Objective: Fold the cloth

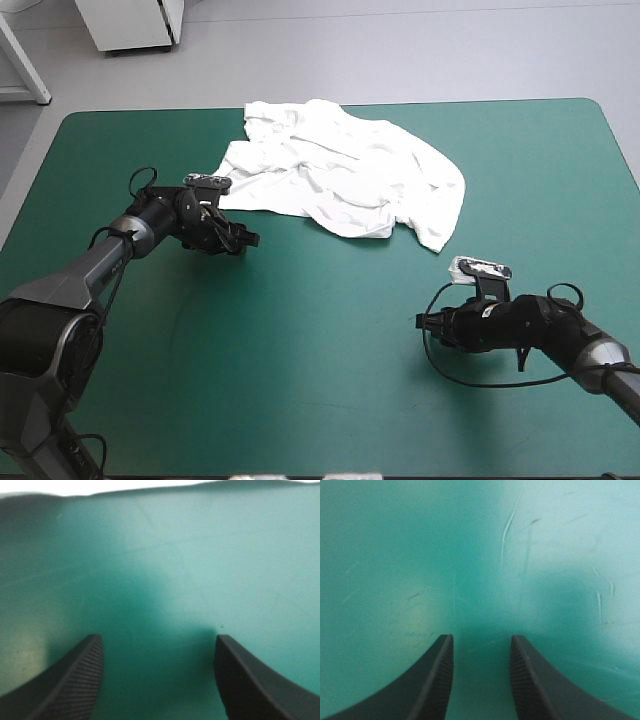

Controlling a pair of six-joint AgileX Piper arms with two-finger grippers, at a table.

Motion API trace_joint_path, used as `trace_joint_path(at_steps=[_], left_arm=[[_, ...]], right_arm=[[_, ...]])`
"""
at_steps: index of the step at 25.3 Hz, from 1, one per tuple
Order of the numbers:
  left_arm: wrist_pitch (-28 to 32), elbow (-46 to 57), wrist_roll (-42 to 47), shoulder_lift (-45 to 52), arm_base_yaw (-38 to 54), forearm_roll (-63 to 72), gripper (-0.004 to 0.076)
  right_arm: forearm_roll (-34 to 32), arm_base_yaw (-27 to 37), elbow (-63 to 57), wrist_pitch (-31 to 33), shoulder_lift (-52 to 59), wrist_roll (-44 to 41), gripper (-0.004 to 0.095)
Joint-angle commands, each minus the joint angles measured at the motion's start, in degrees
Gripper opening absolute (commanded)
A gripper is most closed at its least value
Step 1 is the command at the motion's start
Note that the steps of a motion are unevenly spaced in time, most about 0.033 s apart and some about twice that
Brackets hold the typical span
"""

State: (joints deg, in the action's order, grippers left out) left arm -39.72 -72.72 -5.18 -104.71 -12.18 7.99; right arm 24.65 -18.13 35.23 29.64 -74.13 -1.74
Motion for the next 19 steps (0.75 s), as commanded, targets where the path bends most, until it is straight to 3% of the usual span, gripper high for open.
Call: trace_joint_path(at_steps=[1, 7, 13, 17, 19], left_arm=[[-4.4, -0.4, 1.2, 1.6, 0.0, 0.2, 0.0473], [-6.0, -3.4, 1.6, 4.8, 0.1, -2.9, 0.0473], [-14.4, -14.0, 7.5, 6.3, 0.3, -14.7, 0.0473], [-17.7, -21.3, 8.1, 6.3, 4.2, -13.6, 0.0473], [-18.9, -24.2, 8.1, 5.9, 7.2, -13.0, 0.0473]], right_arm=[[-0.2, 0.0, 0.4, 3.6, 0.5, 0.0, 0.0368], [0.1, 0.0, 0.4, 5.1, 0.5, 0.0, 0.0368], [1.1, 0.0, 0.4, 5.0, 0.5, 0.0, 0.0368], [2.5, 0.0, 0.4, 5.4, 0.5, 0.0, 0.0368], [3.7, 0.0, 1.8, 9.0, 0.5, 0.5, 0.0368]])
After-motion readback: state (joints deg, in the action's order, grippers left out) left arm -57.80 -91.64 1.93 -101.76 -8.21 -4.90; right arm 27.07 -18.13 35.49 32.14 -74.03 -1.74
